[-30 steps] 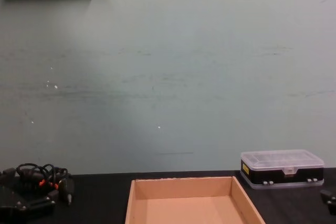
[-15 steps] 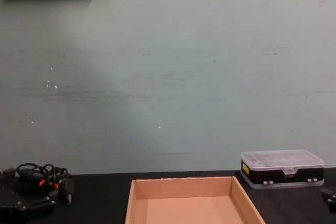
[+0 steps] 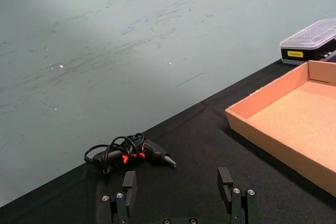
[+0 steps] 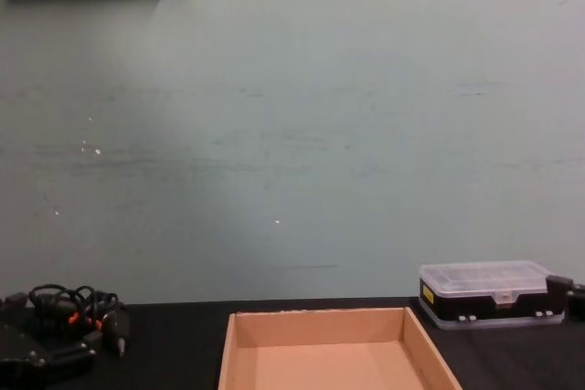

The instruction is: Use one hand to pick up the angle iron from the table and place it into the box.

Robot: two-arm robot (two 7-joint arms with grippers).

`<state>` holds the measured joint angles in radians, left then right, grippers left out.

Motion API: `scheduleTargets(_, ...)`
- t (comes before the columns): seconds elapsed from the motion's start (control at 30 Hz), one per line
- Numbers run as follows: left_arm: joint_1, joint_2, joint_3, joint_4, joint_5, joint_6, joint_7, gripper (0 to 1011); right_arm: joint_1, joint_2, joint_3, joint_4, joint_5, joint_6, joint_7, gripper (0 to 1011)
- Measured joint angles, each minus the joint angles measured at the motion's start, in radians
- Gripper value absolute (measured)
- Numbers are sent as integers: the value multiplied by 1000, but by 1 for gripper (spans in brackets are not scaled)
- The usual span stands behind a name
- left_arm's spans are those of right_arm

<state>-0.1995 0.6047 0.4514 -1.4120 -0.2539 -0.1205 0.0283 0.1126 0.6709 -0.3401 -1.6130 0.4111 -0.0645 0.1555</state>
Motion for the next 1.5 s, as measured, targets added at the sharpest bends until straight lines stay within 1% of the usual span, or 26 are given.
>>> scheduleTargets(0.07,0,0,0,0,0,0,0,1011,-11,21,12,-32,30,32,36,1003)
scheduleTargets(0.1,0,0,0,0,0,0,0,1011,-19,39,23,-61,59,63,68,1003)
scheduleTargets(0.13,0,0,0,0,0,0,0,1011,-23,48,28,-75,73,77,86,1003)
scheduleTargets(0.17,0,0,0,0,0,0,0,1012,-30,66,37,-101,104,105,126,1003)
scheduleTargets(0.27,0,0,0,0,0,0,0,1011,-39,88,50,-132,152,136,189,1003)
scheduleTargets(0.3,0,0,0,0,0,0,0,1011,-43,103,57,-151,182,158,232,1003)
scheduleTargets(0.37,0,0,0,0,0,0,0,1011,-44,118,59,-168,206,177,278,1003)
scheduleTargets(0.4,0,0,0,0,0,0,0,1011,-43,132,58,-178,225,196,324,1003)
scheduleTargets(0.43,0,0,0,0,0,0,0,1011,-41,140,54,-182,233,206,347,1003)
scheduleTargets(0.5,0,0,0,0,0,0,0,1011,-35,155,43,-188,246,223,387,1003)
scheduleTargets(0.53,0,0,0,0,0,0,0,1011,-27,170,27,-192,256,242,425,1003)
scheduleTargets(0.57,0,0,0,0,0,0,0,1011,-22,178,16,-194,259,253,441,1003)
scheduleTargets(0.6,0,0,0,0,0,0,0,1011,-11,192,-6,-195,263,271,473,1003)
scheduleTargets(0.73,0,0,0,0,0,0,0,1011,13,212,-52,-194,265,308,528,1003)
scheduleTargets(0.77,0,0,0,0,0,0,0,1011,26,221,-74,-189,264,327,552,1003)
scheduleTargets(0.8,0,0,0,0,0,0,0,1011,32,225,-85,-187,263,336,563,1003)
scheduleTargets(0.83,0,0,0,0,0,0,0,1011,45,231,-105,-180,259,354,579,1003)
scheduleTargets(0.93,0,0,0,0,0,0,0,1011,60,236,-129,-170,252,375,594,1003)
scheduleTargets(1.03,0,0,0,0,0,0,0,1011,84,239,-164,-149,237,402,605,1003)
scheduleTargets(1.2,0,0,0,0,0,0,0,1011,109,238,-198,-123,220,420,610,1003)
scheduleTargets(1.23,0,0,0,0,0,0,0,1012,117,236,-209,-114,214,423,610,1003)
scheduleTargets(1.37,0,0,0,0,0,0,0,1011,130,226,-224,-96,210,424,610,1003)
scheduleTargets(1.43,0,0,0,0,0,0,0,1011,145,213,-242,-78,208,424,611,1003)
scheduleTargets(1.5,0,0,0,0,0,0,0,1011,153,208,-252,-69,204,423,614,1003)
